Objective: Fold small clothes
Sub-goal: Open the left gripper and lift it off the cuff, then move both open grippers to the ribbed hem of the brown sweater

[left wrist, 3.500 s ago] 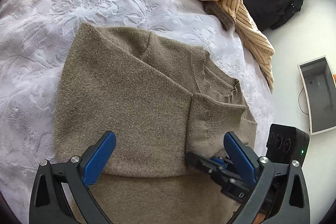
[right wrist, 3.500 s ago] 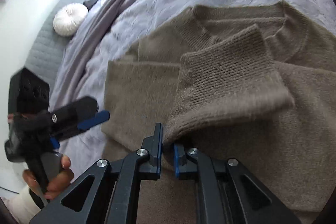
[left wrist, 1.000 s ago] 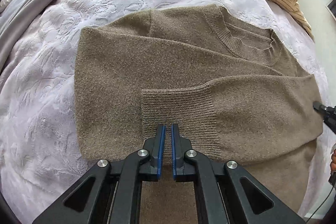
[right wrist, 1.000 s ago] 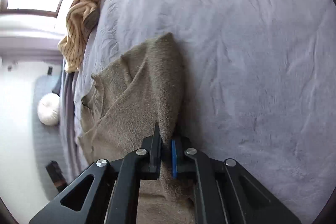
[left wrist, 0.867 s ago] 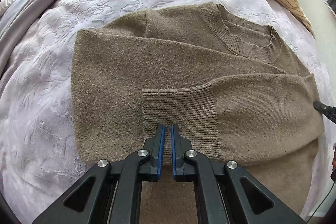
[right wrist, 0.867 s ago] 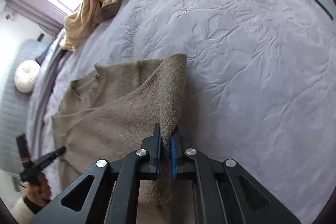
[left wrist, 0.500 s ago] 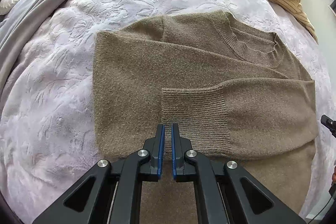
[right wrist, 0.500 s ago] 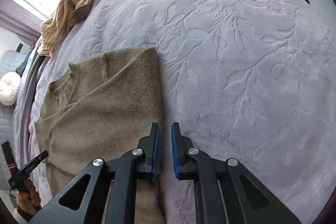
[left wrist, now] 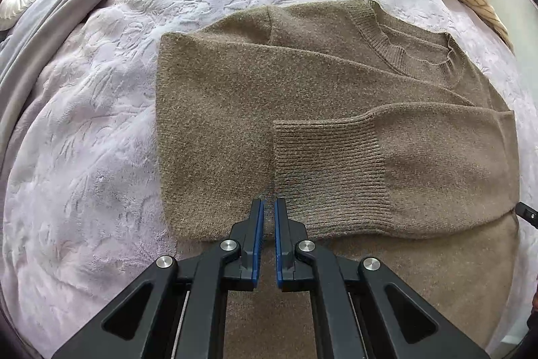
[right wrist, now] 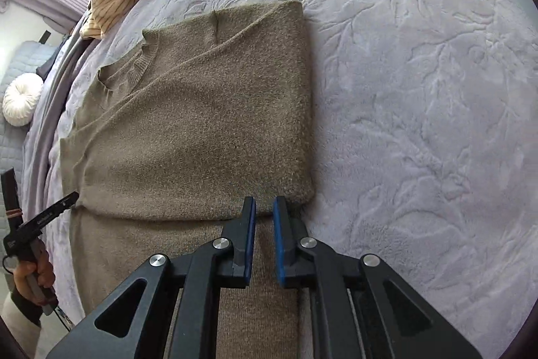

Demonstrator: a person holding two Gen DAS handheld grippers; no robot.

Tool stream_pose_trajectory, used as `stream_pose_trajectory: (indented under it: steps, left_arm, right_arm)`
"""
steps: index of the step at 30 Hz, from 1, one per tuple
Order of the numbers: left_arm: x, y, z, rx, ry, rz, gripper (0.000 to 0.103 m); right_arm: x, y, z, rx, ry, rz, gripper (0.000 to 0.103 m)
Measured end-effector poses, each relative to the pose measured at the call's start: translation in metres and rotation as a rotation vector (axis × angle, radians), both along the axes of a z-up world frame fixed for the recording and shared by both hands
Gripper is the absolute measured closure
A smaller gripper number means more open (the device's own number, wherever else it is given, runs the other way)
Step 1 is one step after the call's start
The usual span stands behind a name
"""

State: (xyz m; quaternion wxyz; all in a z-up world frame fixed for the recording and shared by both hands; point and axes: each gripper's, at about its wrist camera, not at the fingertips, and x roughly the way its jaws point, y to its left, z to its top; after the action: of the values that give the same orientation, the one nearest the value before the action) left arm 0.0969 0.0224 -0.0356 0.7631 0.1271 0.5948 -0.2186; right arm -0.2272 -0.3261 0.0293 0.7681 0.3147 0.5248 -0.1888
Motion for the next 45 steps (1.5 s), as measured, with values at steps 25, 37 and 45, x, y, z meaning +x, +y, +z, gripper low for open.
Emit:
stream_pose_trajectory:
  steps: [25, 37, 45]
  left_arm:
    - [-0.033, 0.001, 0.013, 0.009, 0.032, 0.006, 0.097]
    - [-0.06, -0.004, 0.026, 0.045, -0.005, 0.021, 0.001]
    - [-0.064, -0.002, 0.025, 0.071, -0.012, 0.07, 0.001]
  right_arm:
    - [0.008, 0.026, 0.023, 0.027, -0.03, -0.002, 0.056]
    - [0.02, 0.043, 0.028, 0.035, -0.05, 0.047, 0.027]
    - [0.014, 0.047, 0.025, 0.065, -0.045, 0.065, 0.025]
